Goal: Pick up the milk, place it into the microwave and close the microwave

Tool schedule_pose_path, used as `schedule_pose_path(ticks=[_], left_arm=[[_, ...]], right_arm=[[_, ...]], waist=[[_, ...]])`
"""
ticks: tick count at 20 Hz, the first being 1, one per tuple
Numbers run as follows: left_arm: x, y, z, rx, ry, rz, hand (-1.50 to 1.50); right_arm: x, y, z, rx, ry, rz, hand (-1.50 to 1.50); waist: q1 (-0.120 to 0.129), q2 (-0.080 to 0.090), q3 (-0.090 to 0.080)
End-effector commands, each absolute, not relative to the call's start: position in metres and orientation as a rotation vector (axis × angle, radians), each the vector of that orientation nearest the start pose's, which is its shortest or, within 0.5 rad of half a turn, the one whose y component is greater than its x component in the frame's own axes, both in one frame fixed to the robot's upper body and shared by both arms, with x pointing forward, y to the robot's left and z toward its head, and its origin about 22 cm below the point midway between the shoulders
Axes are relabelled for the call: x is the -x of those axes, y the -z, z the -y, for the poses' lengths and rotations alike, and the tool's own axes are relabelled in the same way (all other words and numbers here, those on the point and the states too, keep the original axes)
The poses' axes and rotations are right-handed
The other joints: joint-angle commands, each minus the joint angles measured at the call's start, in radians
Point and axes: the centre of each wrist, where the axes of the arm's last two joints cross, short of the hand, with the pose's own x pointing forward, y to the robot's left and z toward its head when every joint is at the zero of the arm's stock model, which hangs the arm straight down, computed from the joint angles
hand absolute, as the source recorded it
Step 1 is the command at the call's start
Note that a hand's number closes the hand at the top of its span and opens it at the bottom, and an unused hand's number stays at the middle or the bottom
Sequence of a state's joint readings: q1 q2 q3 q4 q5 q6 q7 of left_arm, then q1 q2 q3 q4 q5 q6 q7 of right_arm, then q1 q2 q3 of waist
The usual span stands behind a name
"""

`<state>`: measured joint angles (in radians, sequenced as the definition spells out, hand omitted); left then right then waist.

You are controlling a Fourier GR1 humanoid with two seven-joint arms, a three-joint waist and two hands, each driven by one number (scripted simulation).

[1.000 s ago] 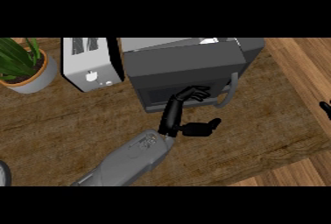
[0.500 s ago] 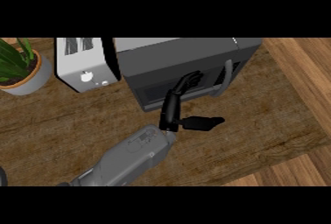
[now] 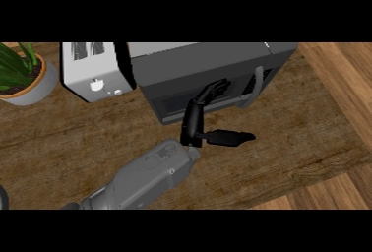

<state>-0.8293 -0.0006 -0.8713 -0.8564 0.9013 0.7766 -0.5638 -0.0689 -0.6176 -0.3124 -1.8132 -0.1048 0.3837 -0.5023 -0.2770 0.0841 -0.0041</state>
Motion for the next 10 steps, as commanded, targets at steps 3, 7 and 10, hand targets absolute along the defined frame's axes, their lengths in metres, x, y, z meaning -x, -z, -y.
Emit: schedule_pose_path(ticks=[3,7,10], left_arm=[[-0.342,-0.03,-0.01,0.042,-0.011,1.811,-1.5],[-0.342,-0.03,-0.009,0.054,-0.012,1.81,-1.5],[-0.338,-0.031,-0.005,0.088,0.002,1.832,-1.5]], right_arm=[[-0.241,-0.179,0.383,0.24,-0.773,2.298,1.5],[-0.246,-0.184,0.381,0.239,-0.768,2.31,1.5],[-0.254,-0.131,0.366,-0.131,-0.488,2.279,-1.5]], waist=[[-0.005,0.013,0.0],[-0.002,0.015,0.0],[0.011,0.02,0.009]])
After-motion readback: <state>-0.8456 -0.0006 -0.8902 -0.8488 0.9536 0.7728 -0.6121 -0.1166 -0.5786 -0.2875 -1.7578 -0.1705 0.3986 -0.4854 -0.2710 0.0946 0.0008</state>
